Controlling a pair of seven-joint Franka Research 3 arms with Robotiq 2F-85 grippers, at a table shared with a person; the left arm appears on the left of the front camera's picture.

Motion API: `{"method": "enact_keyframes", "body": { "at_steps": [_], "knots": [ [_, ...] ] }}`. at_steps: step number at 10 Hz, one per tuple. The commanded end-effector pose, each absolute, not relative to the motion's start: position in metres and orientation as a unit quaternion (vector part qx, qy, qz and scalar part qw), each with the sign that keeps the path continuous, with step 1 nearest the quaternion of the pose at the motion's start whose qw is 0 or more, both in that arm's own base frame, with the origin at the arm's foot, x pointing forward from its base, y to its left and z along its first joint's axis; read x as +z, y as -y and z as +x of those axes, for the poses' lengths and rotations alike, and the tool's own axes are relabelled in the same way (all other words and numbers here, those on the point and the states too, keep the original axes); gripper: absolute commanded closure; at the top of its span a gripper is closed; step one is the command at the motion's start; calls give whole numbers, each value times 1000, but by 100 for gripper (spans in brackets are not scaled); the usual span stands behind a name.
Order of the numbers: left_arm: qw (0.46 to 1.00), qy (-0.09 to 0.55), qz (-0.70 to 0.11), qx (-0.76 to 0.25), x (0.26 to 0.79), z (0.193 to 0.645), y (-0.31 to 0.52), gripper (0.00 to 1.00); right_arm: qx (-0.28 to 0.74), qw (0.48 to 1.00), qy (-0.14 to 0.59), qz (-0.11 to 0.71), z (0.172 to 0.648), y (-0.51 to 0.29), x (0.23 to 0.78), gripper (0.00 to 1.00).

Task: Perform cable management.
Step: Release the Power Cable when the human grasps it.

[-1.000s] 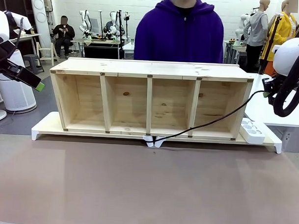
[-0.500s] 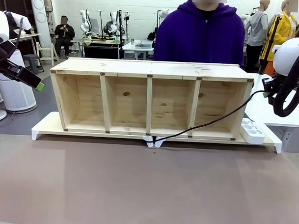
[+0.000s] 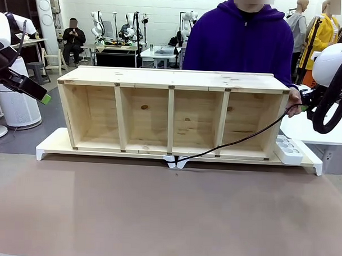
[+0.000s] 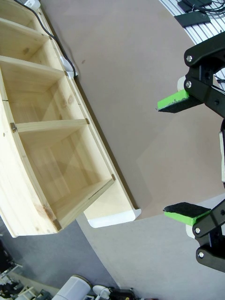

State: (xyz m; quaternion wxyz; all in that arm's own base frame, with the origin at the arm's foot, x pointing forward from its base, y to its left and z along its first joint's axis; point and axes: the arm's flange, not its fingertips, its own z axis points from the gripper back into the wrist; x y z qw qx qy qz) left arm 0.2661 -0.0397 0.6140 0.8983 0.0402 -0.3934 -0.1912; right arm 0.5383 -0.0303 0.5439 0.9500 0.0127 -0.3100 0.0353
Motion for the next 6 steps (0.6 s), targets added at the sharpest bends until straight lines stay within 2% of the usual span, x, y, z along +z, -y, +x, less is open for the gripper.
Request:
{"method": "enact_keyframes", "body": {
  "at_steps": [1, 6],
  "knots": [
    [897, 398, 41, -190, 614, 268, 40, 0, 35, 949, 313, 12, 539, 32, 545, 85],
    [897, 398, 41, -190, 614, 268, 40, 0, 35, 949, 313, 12, 539, 32, 545, 85]
  ]
}}
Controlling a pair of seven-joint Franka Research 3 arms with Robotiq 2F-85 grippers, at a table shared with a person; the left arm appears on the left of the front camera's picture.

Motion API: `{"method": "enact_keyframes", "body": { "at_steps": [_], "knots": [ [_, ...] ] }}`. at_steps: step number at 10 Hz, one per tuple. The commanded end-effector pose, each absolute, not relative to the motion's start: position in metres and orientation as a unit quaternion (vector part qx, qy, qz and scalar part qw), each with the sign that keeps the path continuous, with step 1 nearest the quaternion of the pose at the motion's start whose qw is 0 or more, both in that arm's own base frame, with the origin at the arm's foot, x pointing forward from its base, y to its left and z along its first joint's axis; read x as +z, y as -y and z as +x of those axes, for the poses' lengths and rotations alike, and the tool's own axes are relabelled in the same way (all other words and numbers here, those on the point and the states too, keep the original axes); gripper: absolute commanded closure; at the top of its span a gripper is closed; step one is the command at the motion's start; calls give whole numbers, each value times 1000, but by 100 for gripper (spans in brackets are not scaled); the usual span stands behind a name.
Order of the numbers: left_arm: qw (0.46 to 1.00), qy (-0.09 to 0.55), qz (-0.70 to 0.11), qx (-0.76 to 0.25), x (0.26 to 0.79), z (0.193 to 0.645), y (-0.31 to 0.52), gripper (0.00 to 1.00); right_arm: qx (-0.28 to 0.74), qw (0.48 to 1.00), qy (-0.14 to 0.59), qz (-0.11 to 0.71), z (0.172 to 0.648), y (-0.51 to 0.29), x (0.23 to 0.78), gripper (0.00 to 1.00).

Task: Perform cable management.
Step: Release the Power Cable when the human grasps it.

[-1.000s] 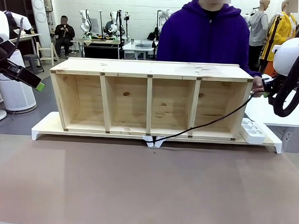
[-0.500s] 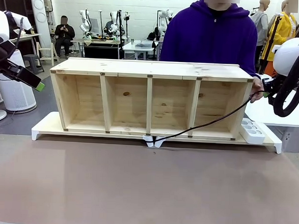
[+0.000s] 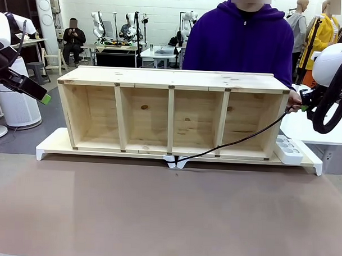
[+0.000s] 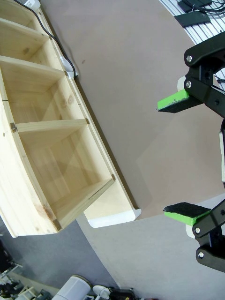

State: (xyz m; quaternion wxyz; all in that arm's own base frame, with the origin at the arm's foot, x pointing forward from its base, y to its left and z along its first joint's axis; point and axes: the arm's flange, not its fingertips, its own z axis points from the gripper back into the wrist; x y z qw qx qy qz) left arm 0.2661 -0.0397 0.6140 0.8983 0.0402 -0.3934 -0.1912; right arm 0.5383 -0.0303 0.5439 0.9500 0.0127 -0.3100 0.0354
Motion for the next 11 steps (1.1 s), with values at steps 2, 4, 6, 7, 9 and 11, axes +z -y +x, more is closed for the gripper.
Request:
{"method": "enact_keyframes", "body": {
  "at_steps": [2, 4, 6, 7, 9, 11],
  "knots": [
    [897, 398, 41, -190, 614, 268, 40, 0, 35, 949, 313, 12, 539, 32, 545, 85],
    [897, 398, 41, -190, 614, 268, 40, 0, 35, 949, 313, 12, 539, 32, 545, 85],
    [897, 398, 41, -190, 614, 268, 40, 0, 39, 952, 302, 20, 539, 31, 545, 67],
    [897, 398, 41, -190, 614, 268, 40, 0, 39, 955, 294, 22, 538, 31, 544, 61],
    [897, 398, 41, -190, 614, 268, 40, 0, 39, 955, 292, 22, 539, 32, 546, 41],
    [897, 398, 41, -190, 614, 268, 40, 0, 43, 956, 290, 21, 539, 32, 546, 22]
  ]
}}
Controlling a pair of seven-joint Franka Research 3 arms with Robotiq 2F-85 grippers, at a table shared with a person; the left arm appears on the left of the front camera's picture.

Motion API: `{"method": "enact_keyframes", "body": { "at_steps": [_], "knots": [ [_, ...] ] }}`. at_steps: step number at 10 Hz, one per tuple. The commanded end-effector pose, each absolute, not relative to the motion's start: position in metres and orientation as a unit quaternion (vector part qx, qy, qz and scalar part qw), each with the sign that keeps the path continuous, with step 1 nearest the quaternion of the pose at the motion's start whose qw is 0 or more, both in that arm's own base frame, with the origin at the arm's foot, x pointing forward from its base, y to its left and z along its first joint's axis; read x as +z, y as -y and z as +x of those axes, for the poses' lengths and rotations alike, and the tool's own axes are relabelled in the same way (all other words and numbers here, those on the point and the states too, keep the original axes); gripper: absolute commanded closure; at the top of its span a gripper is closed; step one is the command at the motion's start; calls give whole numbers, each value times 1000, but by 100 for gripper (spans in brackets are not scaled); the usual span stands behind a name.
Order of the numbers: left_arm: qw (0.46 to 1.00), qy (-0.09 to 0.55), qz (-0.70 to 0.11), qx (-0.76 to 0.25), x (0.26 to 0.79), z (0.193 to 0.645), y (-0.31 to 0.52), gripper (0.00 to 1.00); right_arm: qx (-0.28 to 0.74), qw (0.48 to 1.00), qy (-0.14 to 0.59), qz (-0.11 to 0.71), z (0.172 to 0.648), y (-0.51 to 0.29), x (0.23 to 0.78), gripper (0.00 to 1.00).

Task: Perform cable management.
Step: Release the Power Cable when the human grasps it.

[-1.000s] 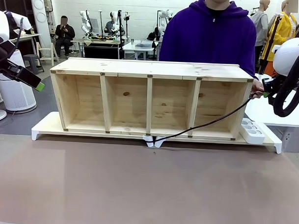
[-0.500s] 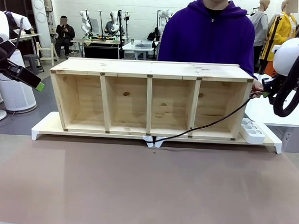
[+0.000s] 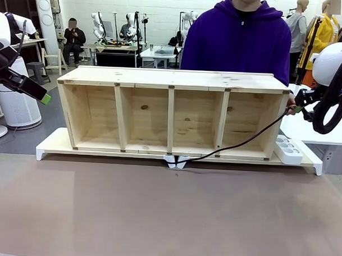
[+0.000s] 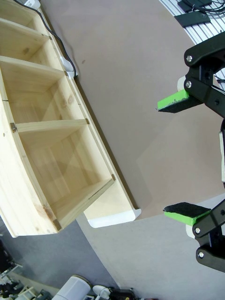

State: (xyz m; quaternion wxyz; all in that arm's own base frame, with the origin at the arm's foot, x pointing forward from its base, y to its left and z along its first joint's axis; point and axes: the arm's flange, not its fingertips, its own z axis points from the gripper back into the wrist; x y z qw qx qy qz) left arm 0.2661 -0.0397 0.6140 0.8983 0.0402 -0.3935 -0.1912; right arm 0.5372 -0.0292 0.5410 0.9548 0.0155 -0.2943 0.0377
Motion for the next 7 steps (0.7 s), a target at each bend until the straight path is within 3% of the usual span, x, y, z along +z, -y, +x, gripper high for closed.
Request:
{"method": "enact_keyframes", "body": {
  "at_steps": [1, 2, 7],
  "knots": [
    [897, 398, 41, -190, 614, 268, 40, 0, 44, 956, 288, 24, 539, 32, 545, 9],
    [897, 398, 41, -190, 614, 268, 40, 0, 43, 950, 309, 15, 539, 32, 545, 3],
    [897, 398, 41, -190, 614, 268, 40, 0, 39, 955, 295, 15, 537, 29, 542, 3]
  ]
}}
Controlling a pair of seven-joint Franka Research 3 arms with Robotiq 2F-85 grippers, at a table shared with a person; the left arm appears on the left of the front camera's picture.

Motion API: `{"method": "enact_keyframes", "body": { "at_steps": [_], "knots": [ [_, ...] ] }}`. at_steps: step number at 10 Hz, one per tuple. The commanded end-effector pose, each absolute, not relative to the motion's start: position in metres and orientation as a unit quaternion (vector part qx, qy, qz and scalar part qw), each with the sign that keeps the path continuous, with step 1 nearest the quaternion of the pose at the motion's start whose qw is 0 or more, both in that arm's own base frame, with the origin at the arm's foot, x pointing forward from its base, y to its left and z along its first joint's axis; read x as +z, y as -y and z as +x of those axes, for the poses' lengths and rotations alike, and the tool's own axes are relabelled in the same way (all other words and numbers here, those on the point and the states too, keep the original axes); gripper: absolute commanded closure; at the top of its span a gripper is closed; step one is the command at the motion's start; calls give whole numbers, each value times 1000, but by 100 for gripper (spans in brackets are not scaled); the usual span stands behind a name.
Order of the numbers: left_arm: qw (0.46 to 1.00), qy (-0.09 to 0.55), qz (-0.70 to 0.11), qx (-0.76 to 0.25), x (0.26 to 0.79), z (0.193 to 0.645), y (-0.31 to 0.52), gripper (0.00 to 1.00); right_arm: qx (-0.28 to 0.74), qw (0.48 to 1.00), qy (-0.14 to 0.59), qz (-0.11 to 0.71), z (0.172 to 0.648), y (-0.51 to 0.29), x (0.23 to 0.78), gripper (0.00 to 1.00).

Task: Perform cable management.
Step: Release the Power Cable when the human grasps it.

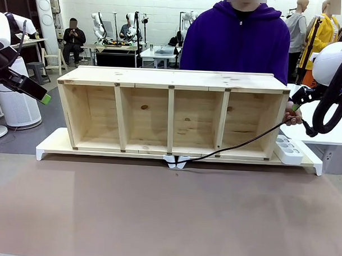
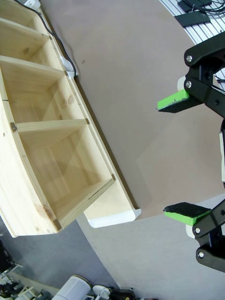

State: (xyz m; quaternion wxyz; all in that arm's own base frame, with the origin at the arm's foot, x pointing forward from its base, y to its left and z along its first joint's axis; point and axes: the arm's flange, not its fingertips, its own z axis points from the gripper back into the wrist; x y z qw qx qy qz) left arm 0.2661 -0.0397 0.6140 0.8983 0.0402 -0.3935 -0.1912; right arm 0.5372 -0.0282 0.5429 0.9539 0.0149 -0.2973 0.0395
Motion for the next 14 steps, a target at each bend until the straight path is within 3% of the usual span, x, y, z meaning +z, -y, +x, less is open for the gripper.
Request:
{"method": "enact_keyframes", "body": {
  "at_steps": [1, 14],
  "knots": [
    [897, 398, 41, -190, 614, 268, 40, 0, 39, 955, 295, 15, 537, 29, 542, 3],
    [897, 398, 41, -190, 614, 268, 40, 0, 39, 955, 295, 15, 537, 29, 542, 3]
  ]
}}
